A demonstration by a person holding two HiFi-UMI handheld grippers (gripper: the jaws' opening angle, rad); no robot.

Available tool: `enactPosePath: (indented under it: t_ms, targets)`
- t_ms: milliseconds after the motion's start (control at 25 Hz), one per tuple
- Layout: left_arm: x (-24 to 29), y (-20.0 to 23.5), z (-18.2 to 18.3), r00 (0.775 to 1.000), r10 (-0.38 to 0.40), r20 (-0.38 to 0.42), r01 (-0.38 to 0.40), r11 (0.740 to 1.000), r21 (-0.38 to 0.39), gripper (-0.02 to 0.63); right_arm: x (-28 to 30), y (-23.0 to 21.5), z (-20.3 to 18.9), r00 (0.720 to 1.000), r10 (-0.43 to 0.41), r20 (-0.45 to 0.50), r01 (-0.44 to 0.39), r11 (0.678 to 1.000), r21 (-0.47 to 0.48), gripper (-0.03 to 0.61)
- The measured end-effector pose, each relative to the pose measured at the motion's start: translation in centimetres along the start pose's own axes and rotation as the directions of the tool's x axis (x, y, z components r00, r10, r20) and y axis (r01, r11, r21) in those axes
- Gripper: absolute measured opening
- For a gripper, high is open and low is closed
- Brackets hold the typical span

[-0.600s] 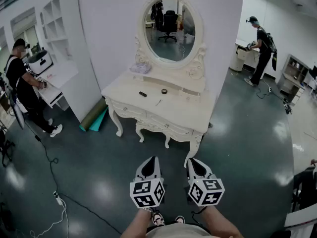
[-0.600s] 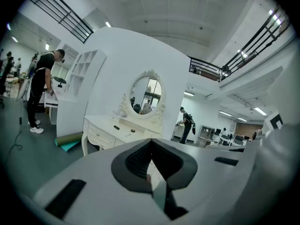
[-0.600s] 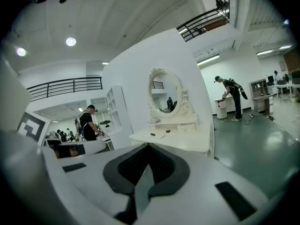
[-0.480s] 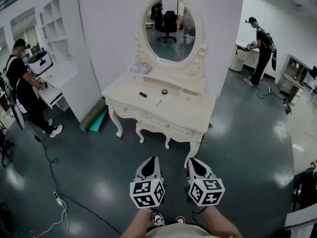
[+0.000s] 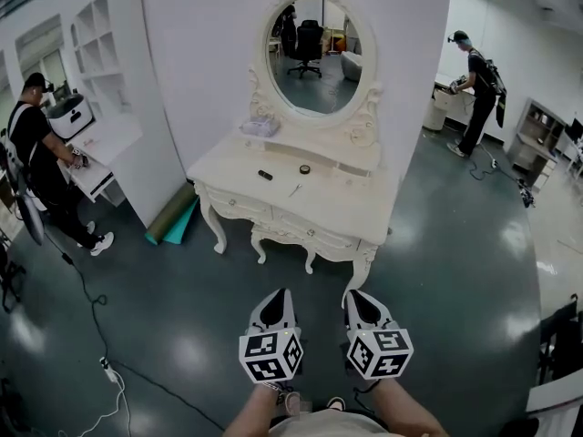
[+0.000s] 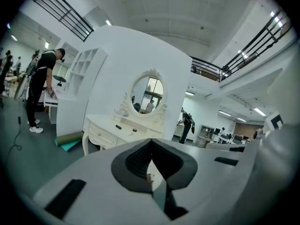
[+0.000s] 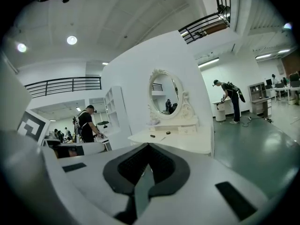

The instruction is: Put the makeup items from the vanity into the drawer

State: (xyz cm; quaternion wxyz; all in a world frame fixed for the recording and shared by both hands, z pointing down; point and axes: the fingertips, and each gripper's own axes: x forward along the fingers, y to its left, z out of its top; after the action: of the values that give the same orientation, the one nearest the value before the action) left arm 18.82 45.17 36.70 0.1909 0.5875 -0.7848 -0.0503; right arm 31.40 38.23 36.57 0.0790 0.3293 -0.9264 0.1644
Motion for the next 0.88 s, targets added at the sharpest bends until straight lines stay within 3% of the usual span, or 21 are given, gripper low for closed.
enactPosePath:
  t_ms: [480,880]
  targets:
    - [0.4,3.6,0.7,1.0,-0.025,-0.019,0.025,0.999,0.027,0.005,1.7,0.4,-1.6,0.995,-0.097,-0.032,0.098,0.995,0.02,0.017]
    - [4.1,6.1,1.2,1.0,-0.013,-0.027,0.014,0.999,0.038,0.005,6.2,-0.4,-1.3,0.992,-0.111,-0.054,0.112,0.994,0.006,0.017]
